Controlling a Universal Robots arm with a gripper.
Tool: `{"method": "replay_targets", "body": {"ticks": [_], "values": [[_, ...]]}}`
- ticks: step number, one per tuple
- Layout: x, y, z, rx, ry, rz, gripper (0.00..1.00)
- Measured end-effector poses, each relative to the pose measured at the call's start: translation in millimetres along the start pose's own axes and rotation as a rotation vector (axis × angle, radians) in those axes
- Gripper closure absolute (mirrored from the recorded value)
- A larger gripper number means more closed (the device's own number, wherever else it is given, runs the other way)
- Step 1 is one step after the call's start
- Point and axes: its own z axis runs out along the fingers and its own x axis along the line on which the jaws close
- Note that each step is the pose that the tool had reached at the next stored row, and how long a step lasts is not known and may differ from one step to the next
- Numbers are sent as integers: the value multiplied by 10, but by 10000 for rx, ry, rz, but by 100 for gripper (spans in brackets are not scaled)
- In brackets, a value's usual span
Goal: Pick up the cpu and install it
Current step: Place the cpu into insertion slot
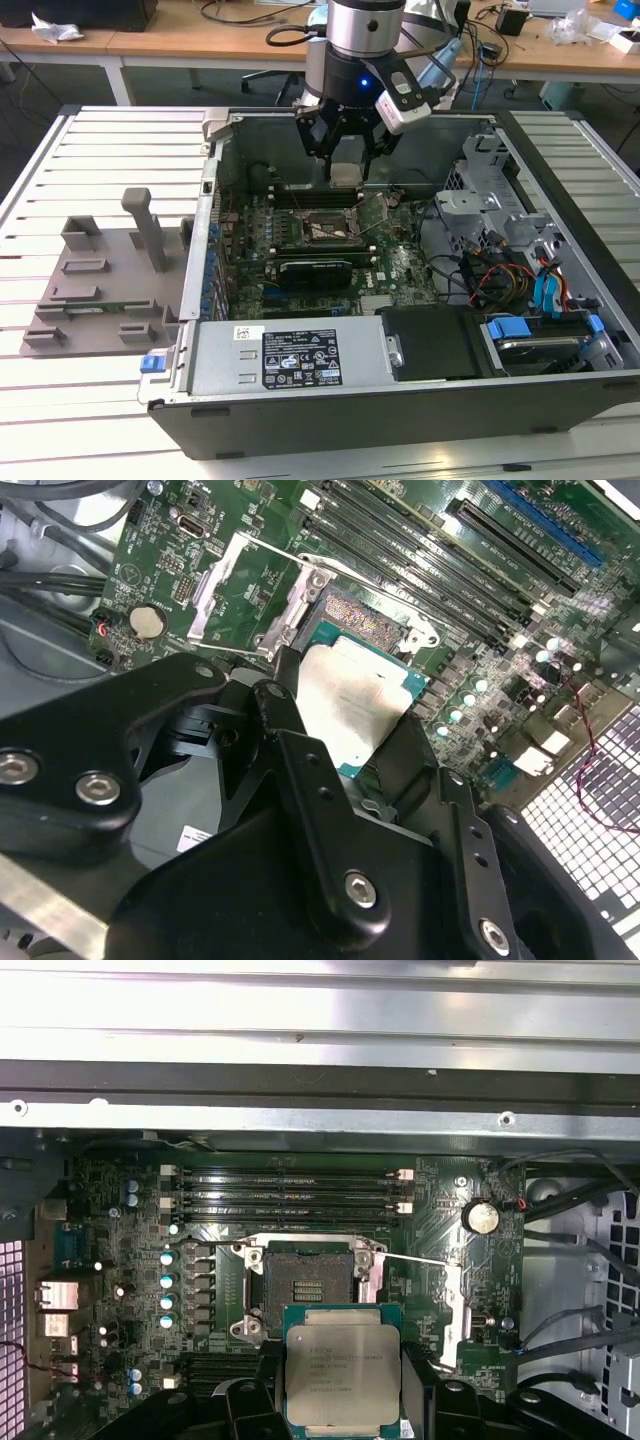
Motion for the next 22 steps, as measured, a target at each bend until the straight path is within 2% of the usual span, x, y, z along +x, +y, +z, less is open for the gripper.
{"method": "replay_targets", "body": {"ticks": [13, 17, 22], "values": [[0, 0, 4, 18, 4, 133, 45], [0, 0, 4, 65, 13, 455, 45], [1, 0, 5, 81, 28, 928, 45]]}}
